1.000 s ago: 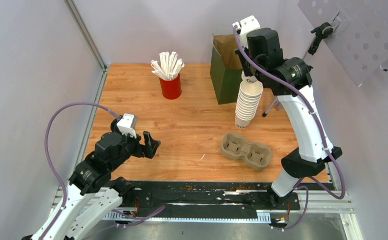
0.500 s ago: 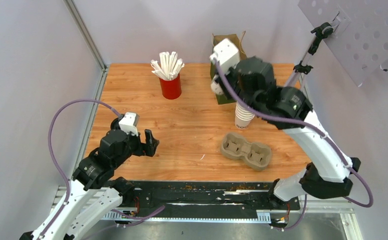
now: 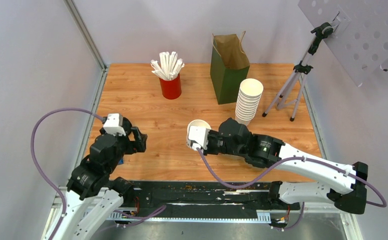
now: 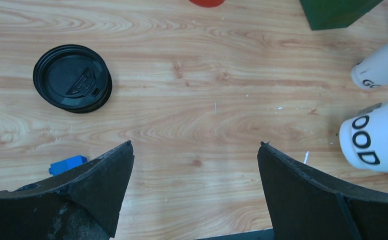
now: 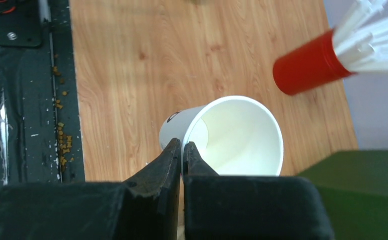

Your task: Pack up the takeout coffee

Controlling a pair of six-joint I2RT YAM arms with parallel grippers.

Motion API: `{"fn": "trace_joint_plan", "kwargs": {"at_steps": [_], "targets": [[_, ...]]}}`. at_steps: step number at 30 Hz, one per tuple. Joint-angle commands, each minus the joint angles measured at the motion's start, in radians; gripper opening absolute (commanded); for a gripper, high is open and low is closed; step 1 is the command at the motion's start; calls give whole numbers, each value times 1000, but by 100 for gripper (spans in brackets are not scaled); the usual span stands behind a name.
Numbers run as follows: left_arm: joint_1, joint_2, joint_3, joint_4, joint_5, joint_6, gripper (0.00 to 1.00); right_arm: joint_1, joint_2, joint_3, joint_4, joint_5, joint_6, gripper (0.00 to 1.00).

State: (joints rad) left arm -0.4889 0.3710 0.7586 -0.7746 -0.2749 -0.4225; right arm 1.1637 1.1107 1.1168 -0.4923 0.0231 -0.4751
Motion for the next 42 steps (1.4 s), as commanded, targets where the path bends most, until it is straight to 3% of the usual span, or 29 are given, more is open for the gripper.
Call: {"fn": "trace_joint_plan", "kwargs": {"at_steps": [1, 6, 13, 22, 33, 40, 42], "targets": [[4, 123, 52, -21, -40, -20, 100, 21, -33, -101, 255, -203, -141, 0], [5, 263, 109, -93, -142, -53, 100, 36, 79, -121, 291, -252, -188, 0], [33, 360, 95, -39, -203, -74, 99, 48, 175, -153, 325, -262, -273, 0], [185, 476, 135, -5, -86, -39, 96, 47, 202, -231, 425, -255, -313, 1], [200, 505, 137, -35, -2, 13, 96, 48, 289, -238, 398, -227, -339, 4], [202, 501, 137, -72, -62, 9, 96, 49, 357, -218, 411, -257, -335, 4], [202, 485, 126, -58, -48, 14, 96, 48, 363, -205, 399, -257, -337, 9]]}}
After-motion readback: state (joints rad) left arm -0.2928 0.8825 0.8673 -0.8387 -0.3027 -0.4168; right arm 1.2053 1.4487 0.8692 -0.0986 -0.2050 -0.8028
